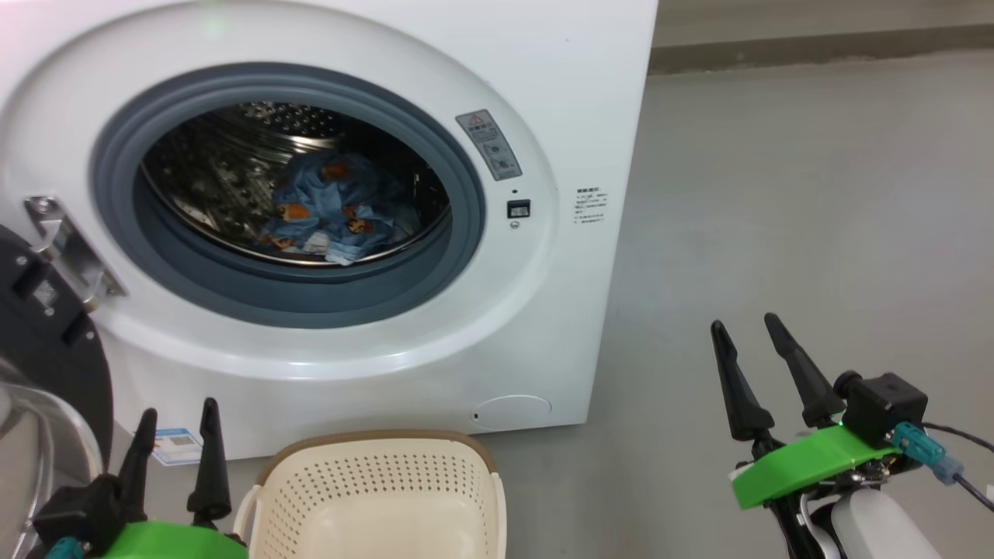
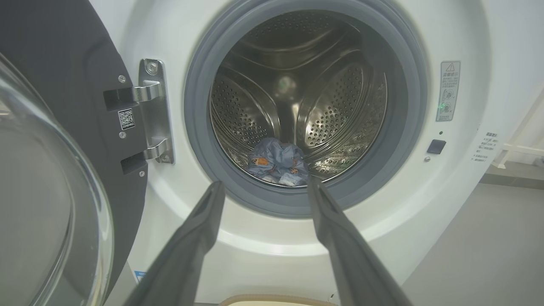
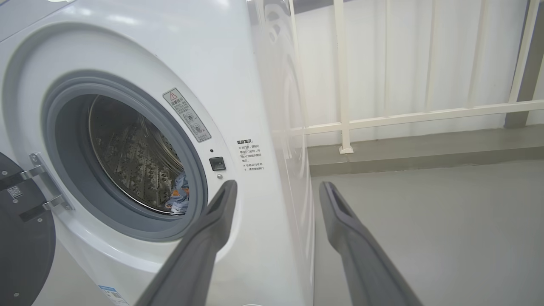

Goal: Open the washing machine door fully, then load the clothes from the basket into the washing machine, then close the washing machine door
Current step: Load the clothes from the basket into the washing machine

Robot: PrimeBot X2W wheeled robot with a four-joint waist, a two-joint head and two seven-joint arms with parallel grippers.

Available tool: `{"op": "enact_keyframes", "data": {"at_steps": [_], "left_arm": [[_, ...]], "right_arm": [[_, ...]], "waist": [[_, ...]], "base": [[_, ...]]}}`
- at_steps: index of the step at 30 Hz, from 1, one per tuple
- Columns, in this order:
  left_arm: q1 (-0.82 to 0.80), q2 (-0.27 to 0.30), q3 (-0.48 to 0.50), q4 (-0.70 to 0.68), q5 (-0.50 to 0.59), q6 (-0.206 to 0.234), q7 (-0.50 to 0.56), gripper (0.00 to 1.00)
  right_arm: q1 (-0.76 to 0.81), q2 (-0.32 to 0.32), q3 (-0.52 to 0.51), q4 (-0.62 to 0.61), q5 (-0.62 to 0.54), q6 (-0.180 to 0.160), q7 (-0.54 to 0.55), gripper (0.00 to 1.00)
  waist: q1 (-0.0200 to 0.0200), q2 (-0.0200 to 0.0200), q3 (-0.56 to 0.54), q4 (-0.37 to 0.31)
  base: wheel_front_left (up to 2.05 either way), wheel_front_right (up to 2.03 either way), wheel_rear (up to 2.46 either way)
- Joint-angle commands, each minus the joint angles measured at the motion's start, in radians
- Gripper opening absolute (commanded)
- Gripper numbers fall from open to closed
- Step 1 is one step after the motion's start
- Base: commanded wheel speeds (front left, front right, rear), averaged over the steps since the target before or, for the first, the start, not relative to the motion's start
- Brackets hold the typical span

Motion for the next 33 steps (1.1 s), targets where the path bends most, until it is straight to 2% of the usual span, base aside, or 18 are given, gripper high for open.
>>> {"op": "enact_keyframes", "data": {"at_steps": [1, 13, 33], "left_arm": [[-0.012, 0.018, 0.040, -0.037, 0.010, 0.006, -0.009, 1.00], [0.055, 0.008, 0.051, -0.115, 0.002, 0.014, -0.009, 1.00], [0.055, 0.013, 0.040, -0.118, -0.008, 0.021, -0.007, 1.00]], "right_arm": [[0.005, -0.012, 0.013, -0.025, 0.003, 0.005, -0.008, 1.00], [0.027, -0.019, 0.039, -0.020, 0.008, 0.005, -0.008, 1.00], [0.014, -0.023, 0.045, -0.014, 0.007, 0.005, -0.008, 1.00]], "waist": [[0.0000, 0.0000, -0.020, 0.021], [0.0000, 0.0000, -0.027, 0.027], [0.0000, 0.0000, -0.017, -0.001]], "base": [[0.00, 0.00, 0.00], [0.00, 0.00, 0.00], [0.00, 0.00, 0.00]]}}
